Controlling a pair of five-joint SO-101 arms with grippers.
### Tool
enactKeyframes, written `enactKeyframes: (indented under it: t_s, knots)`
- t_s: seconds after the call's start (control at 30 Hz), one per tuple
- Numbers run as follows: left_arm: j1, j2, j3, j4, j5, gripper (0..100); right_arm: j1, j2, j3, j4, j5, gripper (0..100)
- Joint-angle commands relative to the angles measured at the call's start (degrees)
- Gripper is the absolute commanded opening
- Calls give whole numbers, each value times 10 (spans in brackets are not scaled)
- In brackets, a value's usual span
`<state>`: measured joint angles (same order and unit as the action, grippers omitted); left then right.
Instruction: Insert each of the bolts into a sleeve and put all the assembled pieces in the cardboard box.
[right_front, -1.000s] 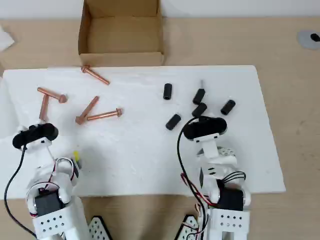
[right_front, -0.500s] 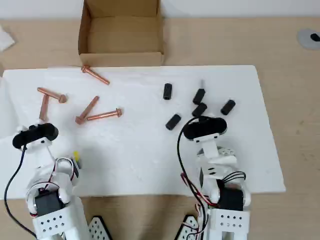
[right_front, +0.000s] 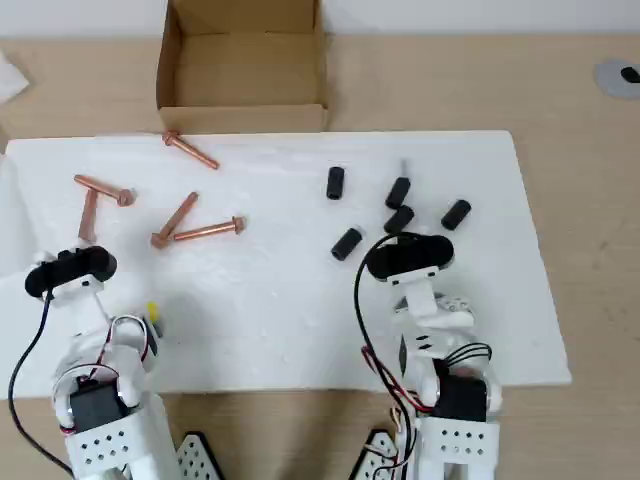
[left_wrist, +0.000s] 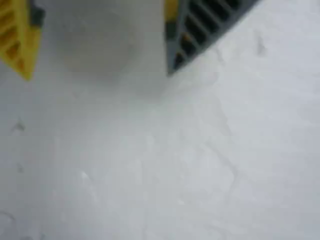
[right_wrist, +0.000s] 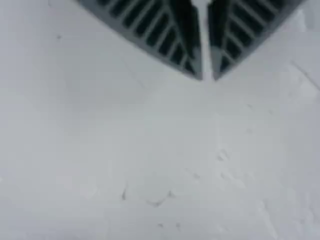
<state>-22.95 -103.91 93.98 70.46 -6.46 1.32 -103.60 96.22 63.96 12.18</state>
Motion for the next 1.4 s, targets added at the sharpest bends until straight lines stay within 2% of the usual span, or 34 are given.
enactKeyframes:
  t_s: [0.0, 0.97, 1.13, 1.3, 1.37]
  knots:
    - [-5, -6, -25, 2, -4, 190, 7, -64, -2, 1, 4, 10]
    - [-4, -6, -18, -19, -4, 192, -8, -64, -2, 0, 5, 10]
    - [-33, -6, -19, -17, -4, 190, -9, -64, -2, 0, 7, 12]
    - [-35, -6, -18, -36, -4, 188, -8, -64, -2, 3, 46, 10]
    - [-35, -5, -23, -34, -5, 159, -6, -64, -5, 3, 47, 10]
